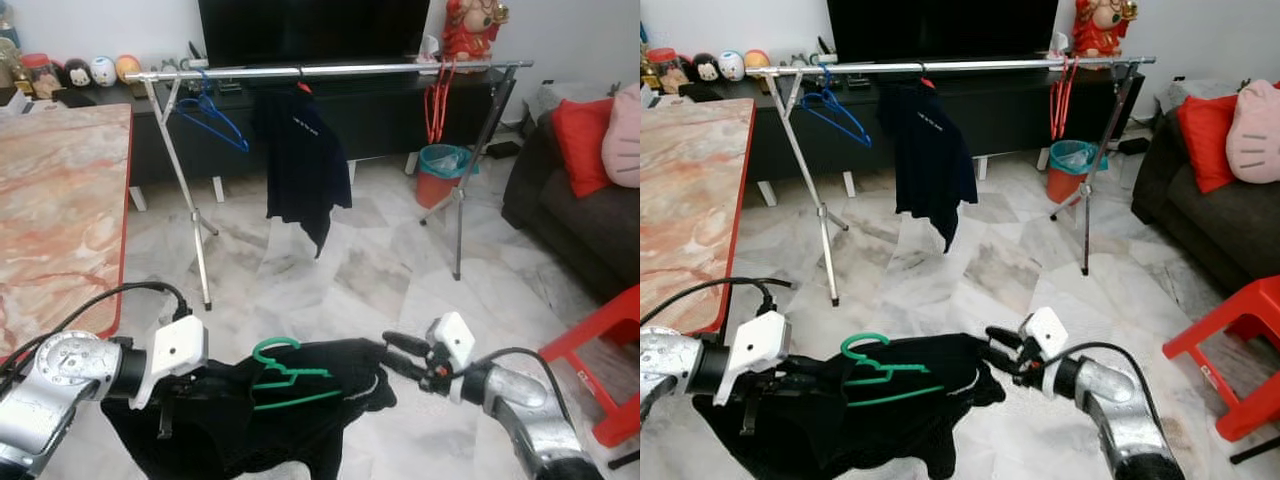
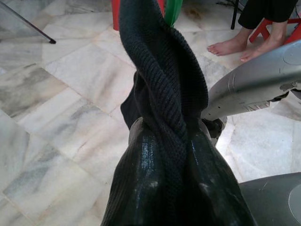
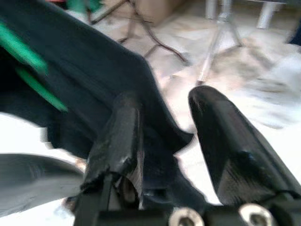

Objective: Hang hanger

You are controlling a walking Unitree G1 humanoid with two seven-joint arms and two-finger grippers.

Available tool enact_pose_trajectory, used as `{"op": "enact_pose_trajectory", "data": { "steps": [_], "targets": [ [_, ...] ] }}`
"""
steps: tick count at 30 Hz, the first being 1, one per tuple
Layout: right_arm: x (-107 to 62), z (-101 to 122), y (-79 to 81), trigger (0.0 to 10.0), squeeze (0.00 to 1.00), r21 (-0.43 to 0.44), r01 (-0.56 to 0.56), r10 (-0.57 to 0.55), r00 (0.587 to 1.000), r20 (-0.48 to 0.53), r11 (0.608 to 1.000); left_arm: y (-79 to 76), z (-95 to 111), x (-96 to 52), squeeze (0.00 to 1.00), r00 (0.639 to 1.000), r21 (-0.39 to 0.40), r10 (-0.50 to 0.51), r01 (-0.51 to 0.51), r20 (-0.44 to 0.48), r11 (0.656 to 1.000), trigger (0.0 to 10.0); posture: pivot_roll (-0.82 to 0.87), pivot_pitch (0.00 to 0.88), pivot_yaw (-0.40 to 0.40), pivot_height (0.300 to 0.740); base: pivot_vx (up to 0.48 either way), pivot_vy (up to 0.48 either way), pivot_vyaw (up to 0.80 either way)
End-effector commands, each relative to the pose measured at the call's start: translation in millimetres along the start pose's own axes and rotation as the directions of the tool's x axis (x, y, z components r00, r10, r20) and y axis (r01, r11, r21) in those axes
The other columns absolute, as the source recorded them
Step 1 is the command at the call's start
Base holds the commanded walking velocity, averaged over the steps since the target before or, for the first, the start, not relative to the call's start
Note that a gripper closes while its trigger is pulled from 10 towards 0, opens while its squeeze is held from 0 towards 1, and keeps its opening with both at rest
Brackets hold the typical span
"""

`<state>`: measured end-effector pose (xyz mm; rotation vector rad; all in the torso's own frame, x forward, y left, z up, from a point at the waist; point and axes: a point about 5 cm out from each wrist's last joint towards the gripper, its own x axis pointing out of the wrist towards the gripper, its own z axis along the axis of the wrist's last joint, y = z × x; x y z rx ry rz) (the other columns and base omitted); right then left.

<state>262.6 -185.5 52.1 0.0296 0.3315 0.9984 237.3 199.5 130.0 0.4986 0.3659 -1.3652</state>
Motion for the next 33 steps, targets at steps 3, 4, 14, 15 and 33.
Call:
{"op": "enact_pose_trajectory", "data": {
  "steps": [3,4,14,15,33],
  "targets": [
    [-7.1,-1.4,4.4,10.0,1.00,0.018,-0.065,0.066,0.997,-0.039,0.998,-1.4,1.7,3.0,0.00,1.000,0.012,-0.009,0.009,0.015,1.000,10.0,-0.01,0.000,-0.044,0.740,0.000,0.000,0.00],
    [-7.1,-1.4,4.4,10.0,1.00,0.018,-0.065,0.066,0.997,-0.039,0.998,-1.4,1.7,3.0,0.00,1.000,0.012,-0.009,0.009,0.015,1.000,10.0,-0.01,0.000,-0.044,0.740,0.000,0.000,0.00],
    [-30.9,-10.4,-19.4,10.0,0.00,-0.173,0.165,-0.197,0.963,-0.184,0.971,-0.4,3.6,-0.2,0.00,0.999,0.000,-0.006,0.006,0.037,1.000,10.0,-0.01,0.000,-0.045,0.740,0.000,0.000,0.00],
    [-32.5,-11.8,-19.6,10.0,0.00,-0.182,0.163,-0.199,0.960,-0.198,0.970,-0.4,3.8,-0.4,0.00,0.999,0.000,-0.008,0.008,0.038,1.000,10.0,-0.01,0.000,-0.045,0.740,0.000,0.000,0.00],
    [-55.1,-12.4,-21.3,10.0,0.00,-0.192,0.000,-0.057,0.955,-0.292,0.981,-0.5,27.0,-0.1,0.00,0.967,-0.054,-0.105,0.120,0.231,0.991,10.0,-0.01,0.000,-0.033,0.740,0.000,0.000,0.00]
  ]
}}
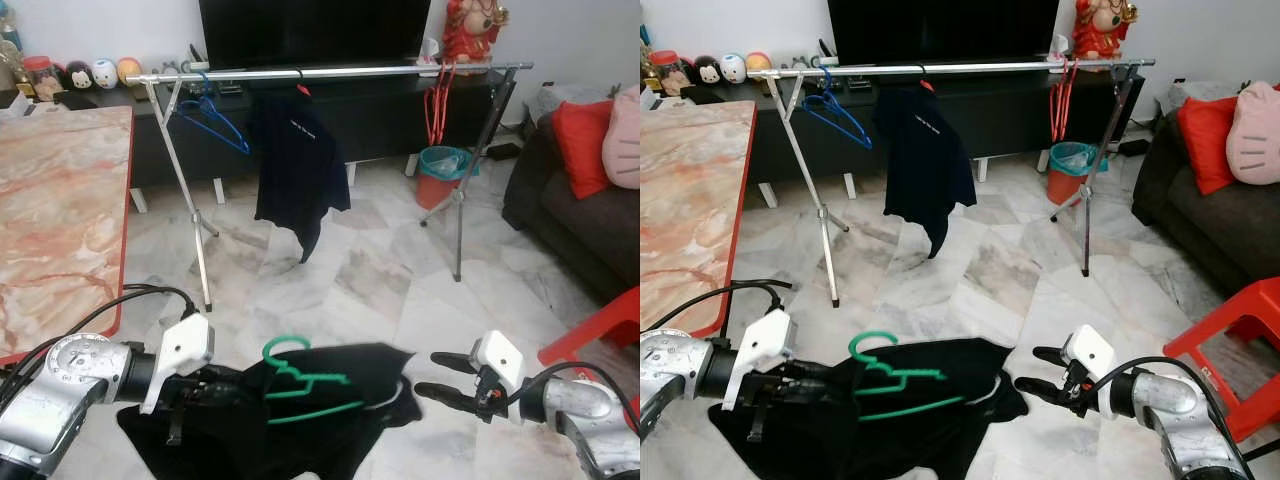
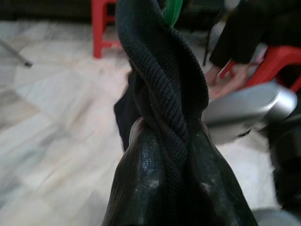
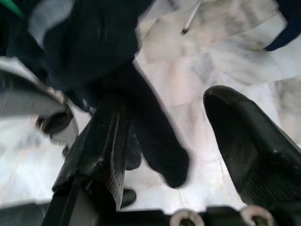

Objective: Hang hanger

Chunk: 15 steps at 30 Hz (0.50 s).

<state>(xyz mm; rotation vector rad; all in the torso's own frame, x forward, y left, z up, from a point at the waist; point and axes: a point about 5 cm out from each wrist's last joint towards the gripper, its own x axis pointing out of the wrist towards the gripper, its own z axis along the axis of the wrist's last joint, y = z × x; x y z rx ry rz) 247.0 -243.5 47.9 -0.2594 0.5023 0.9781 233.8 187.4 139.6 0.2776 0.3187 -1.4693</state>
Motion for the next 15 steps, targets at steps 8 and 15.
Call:
{"op": "enact_pose_trajectory", "data": {
  "steps": [8,15],
  "targets": [
    [4.0,8.3,-3.0,10.0,0.00,-0.063,-0.075,0.074,0.997,-0.022,0.995,1.0,17.6,1.3,0.00,0.997,0.035,-0.058,0.057,0.052,0.998,10.0,0.00,0.000,-0.032,0.740,0.000,0.000,0.00],
    [2.4,11.4,-7.6,0.0,0.00,-0.078,-0.060,0.059,0.998,-0.010,0.995,1.5,17.4,3.2,0.00,0.997,0.034,-0.060,0.058,0.053,0.998,10.0,0.00,0.000,-0.034,0.740,0.000,0.000,0.00]
  ]
}}
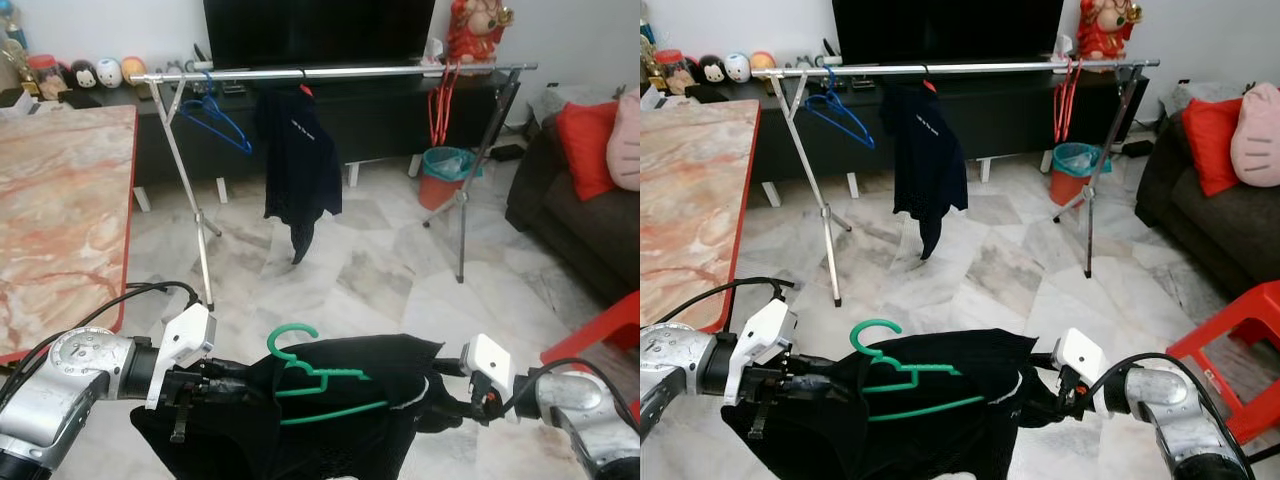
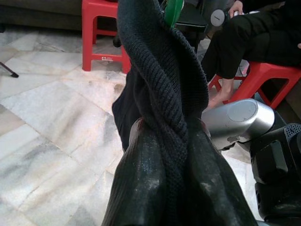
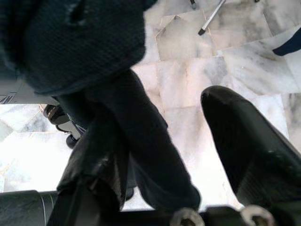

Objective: Hang hanger

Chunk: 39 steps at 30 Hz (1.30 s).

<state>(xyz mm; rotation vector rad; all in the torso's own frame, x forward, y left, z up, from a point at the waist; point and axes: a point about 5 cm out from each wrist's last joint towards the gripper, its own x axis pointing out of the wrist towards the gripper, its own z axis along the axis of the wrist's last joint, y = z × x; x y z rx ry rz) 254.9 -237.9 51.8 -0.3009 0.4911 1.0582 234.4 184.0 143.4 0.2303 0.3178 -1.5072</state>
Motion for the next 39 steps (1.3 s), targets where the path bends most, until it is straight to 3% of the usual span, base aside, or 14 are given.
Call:
{"op": "enact_pose_trajectory", "data": {
  "steps": [1,25,39],
  "targets": [
    [-3.8,3.2,-4.7,0.0,0.00,-0.022,0.010,-0.010,1.000,-0.003,1.000,1.2,12.3,1.5,0.00,1.000,0.055,-0.021,0.020,0.020,0.998,10.0,0.00,0.000,-0.034,0.740,0.000,0.000,0.00],
    [-0.2,6.7,-8.3,0.0,0.00,-0.038,0.002,-0.002,1.000,0.006,0.999,0.2,8.7,-1.8,0.00,0.998,0.079,-0.049,0.053,-0.045,0.996,10.0,0.00,0.000,-0.033,0.740,0.000,0.000,0.00],
    [0.4,-3.1,-4.8,0.0,0.00,-0.042,-0.020,0.018,0.999,-0.052,0.999,-4.7,1.4,-22.3,0.00,0.981,0.101,-0.104,0.122,-0.166,0.987,10.0,0.00,0.000,-0.031,0.740,0.000,0.000,0.00]
  ]
}}
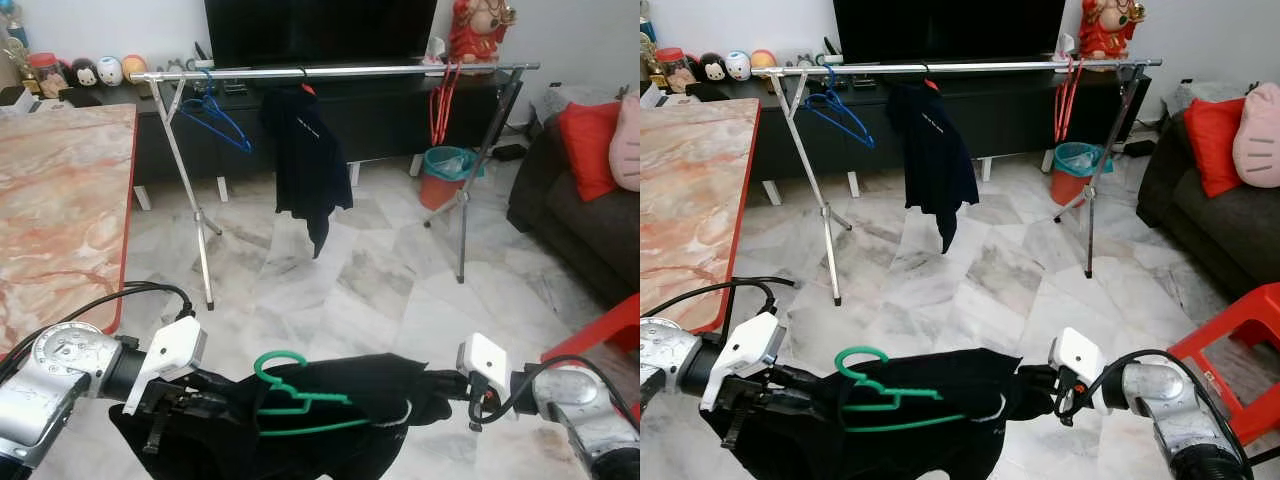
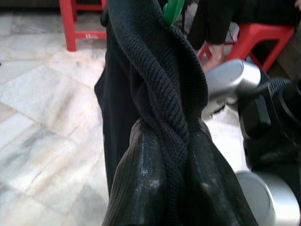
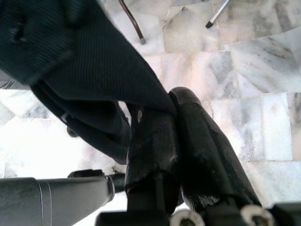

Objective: Hang hanger

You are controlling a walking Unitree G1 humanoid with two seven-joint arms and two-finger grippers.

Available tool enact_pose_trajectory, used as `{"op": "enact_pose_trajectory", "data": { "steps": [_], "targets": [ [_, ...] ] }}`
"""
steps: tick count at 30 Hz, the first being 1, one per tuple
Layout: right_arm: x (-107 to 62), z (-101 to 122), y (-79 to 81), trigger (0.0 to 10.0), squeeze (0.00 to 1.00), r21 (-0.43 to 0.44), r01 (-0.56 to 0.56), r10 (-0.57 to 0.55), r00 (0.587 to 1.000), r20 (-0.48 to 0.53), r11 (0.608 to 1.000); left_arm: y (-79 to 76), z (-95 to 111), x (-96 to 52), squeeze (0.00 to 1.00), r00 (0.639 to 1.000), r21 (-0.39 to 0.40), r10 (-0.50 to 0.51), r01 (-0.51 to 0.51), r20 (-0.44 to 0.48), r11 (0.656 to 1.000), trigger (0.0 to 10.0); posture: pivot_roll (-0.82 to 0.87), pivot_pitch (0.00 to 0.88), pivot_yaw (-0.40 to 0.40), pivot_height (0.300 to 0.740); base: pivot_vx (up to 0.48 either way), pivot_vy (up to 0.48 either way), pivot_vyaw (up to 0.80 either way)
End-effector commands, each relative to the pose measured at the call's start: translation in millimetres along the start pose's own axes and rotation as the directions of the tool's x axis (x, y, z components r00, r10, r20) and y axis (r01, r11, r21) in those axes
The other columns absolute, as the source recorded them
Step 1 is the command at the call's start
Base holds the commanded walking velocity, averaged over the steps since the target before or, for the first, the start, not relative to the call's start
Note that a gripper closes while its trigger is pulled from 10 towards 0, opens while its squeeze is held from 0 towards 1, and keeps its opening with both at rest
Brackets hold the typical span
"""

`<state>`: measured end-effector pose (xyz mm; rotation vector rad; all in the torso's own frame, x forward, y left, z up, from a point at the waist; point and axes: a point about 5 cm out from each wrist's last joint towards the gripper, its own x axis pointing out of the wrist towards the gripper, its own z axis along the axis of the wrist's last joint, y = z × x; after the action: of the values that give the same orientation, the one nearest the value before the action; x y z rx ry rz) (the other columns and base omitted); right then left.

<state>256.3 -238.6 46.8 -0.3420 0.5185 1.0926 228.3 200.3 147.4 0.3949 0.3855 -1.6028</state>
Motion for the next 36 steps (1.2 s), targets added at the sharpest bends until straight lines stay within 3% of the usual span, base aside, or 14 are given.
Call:
{"op": "enact_pose_trajectory", "data": {
  "steps": [1,5,7,11,13,20,26,30,33,36],
  "targets": [
    [-2.1,0.3,-2.8,0.0,0.00,-0.013,0.011,-0.011,1.000,-0.016,1.000,-0.4,3.5,-6.9,0.00,0.999,0.034,-0.029,0.029,-0.020,0.999,10.0,0.00,0.000,-0.031,0.740,0.000,0.000,0.00],
    [-1.9,-3.0,-1.6,0.0,0.00,-0.019,0.001,-0.002,0.999,-0.043,1.000,-4.9,2.5,-10.9,0.00,0.992,0.055,-0.090,0.095,-0.087,0.994,10.0,0.01,0.000,-0.034,0.740,0.000,0.000,0.00],
    [-3.0,-5.4,-1.1,0.0,0.00,-0.021,-0.003,0.002,0.998,-0.060,1.000,-5.3,-3.9,-15.6,0.00,0.974,0.069,-0.102,0.117,-0.200,0.991,10.0,0.01,0.000,-0.032,0.740,0.000,0.000,0.00],
    [-3.5,-6.3,-0.8,0.0,0.00,-0.019,-0.004,0.003,0.998,-0.061,1.000,1.8,-5.2,-17.8,0.00,0.974,0.061,-0.046,0.061,-0.222,0.996,10.0,0.01,0.000,-0.030,0.740,0.000,0.000,0.00],
    [-3.0,-7.7,0.7,0.0,0.00,-0.017,-0.009,0.007,0.998,-0.064,1.000,15.3,-13.8,-21.7,0.00,0.954,0.120,0.076,-0.043,-0.290,0.992,10.0,0.01,0.000,-0.031,0.740,0.000,0.000,0.00],
    [-2.0,-10.6,2.3,0.0,0.00,-0.016,-0.017,0.015,0.997,-0.076,1.000,23.1,-17.3,-33.9,0.00,0.951,0.122,0.160,-0.131,-0.264,0.984,10.0,0.01,0.000,-0.033,0.740,0.000,0.000,0.00],
    [-2.0,-13.2,3.2,0.0,0.00,-0.021,-0.034,0.031,0.994,-0.104,0.999,12.1,-9.5,-52.6,0.00,0.973,0.060,0.069,-0.057,-0.220,0.997,10.0,0.02,0.000,-0.034,0.740,0.000,0.000,0.00],
    [-1.4,-16.7,4.8,0.0,0.00,-0.033,-0.046,0.041,0.990,-0.137,0.998,6.9,-13.6,-56.7,0.00,0.960,0.071,0.022,-0.002,-0.278,0.997,10.0,0.03,0.000,-0.033,0.740,0.000,0.000,0.00],
    [-0.3,-19.2,6.5,0.0,0.00,-0.046,-0.058,0.050,0.986,-0.161,0.997,0.6,-16.8,-54.5,0.00,0.937,0.081,-0.043,0.076,-0.347,0.994,10.0,0.03,0.000,-0.033,0.740,0.000,0.000,0.00],
    [0.3,-20.0,7.4,0.0,0.00,-0.048,-0.063,0.054,0.985,-0.166,0.997,-0.3,-4.5,-45.4,0.00,0.959,0.102,-0.075,0.106,-0.273,0.989,10.0,0.03,0.000,-0.033,0.740,0.000,0.000,0.00]
  ]
}}
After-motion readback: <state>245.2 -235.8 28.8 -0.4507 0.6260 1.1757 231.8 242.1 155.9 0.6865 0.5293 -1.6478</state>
